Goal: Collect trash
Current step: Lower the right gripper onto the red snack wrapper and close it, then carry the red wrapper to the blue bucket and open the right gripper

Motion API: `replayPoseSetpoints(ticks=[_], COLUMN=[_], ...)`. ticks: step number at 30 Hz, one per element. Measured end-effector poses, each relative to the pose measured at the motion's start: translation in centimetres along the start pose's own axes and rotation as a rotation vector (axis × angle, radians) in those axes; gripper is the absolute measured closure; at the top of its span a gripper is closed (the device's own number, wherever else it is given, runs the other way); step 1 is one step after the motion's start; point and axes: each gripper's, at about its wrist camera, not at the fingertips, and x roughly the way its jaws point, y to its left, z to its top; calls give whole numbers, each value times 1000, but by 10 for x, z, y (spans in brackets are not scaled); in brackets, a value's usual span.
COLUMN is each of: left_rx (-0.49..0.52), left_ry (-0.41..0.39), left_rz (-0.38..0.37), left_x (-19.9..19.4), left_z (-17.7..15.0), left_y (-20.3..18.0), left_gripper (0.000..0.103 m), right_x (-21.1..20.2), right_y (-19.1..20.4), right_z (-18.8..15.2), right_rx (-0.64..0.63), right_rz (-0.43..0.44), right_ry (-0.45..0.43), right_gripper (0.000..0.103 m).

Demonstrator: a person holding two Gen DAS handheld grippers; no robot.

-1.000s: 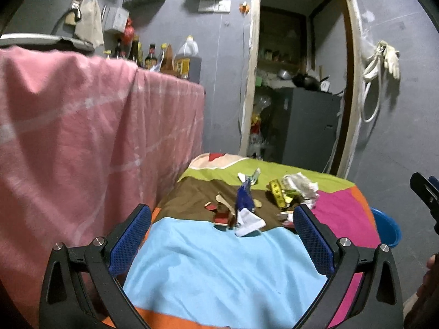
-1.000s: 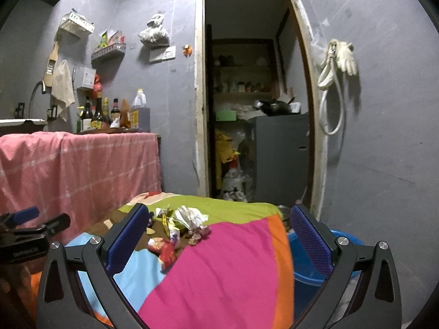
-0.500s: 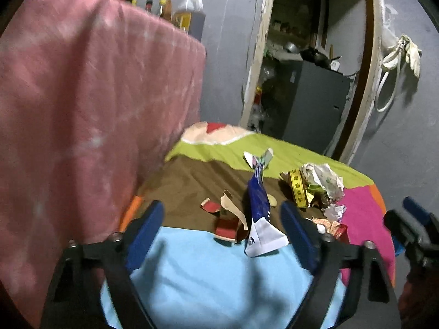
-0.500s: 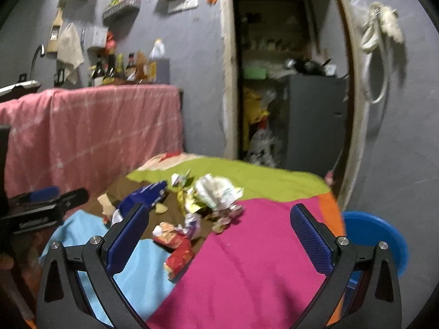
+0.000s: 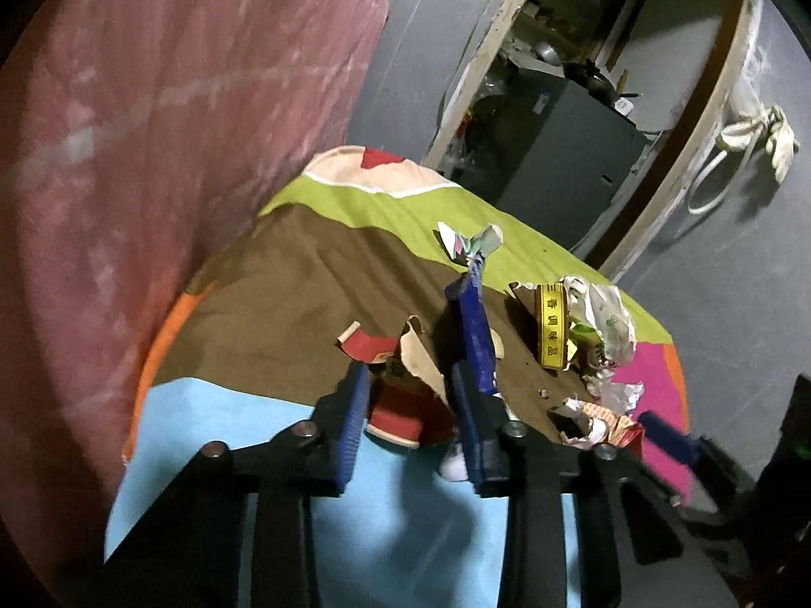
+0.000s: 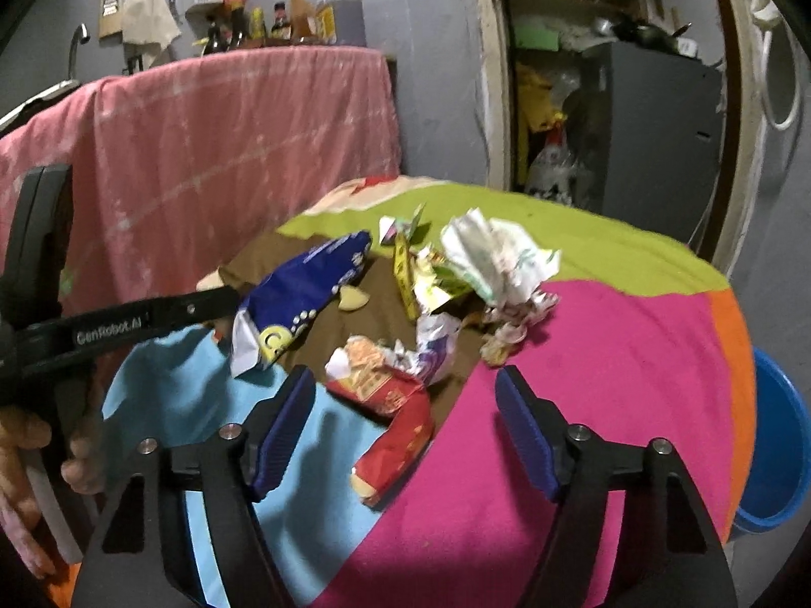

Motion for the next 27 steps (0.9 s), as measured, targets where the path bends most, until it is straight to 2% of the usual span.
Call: replayPoseSetpoints(ticks=[2, 5, 8, 11, 20, 22, 27], left_rx=[-17, -30, -29, -28, 0, 34, 127], left_ry=[7, 3, -11, -15, -44, -74, -169], left_rz=[-9, -17, -10, -3, 4, 3, -54], left_x=[1, -7, -17, -25, -59, -68, -88], left_z=[3, 3, -1, -10, -48, -54, -59], left_y=[2, 6, 5, 3, -17, -26, -63], left_gripper=[90, 99, 101, 102, 102, 102, 102], right_x=[6, 13, 12, 7, -26, -44, -86], right_y=[3, 4, 2, 1, 4, 8, 4], right_z=[-1, -2, -5, -7, -24, -30, -36], right_rx=[-9, -8, 9, 25, 72, 68, 88], right_rz=[3, 12, 22, 32, 62, 55, 20], right_ry=[16, 49, 57, 59, 13, -32, -192], right_gripper=[41, 57, 71, 80, 82, 82, 82])
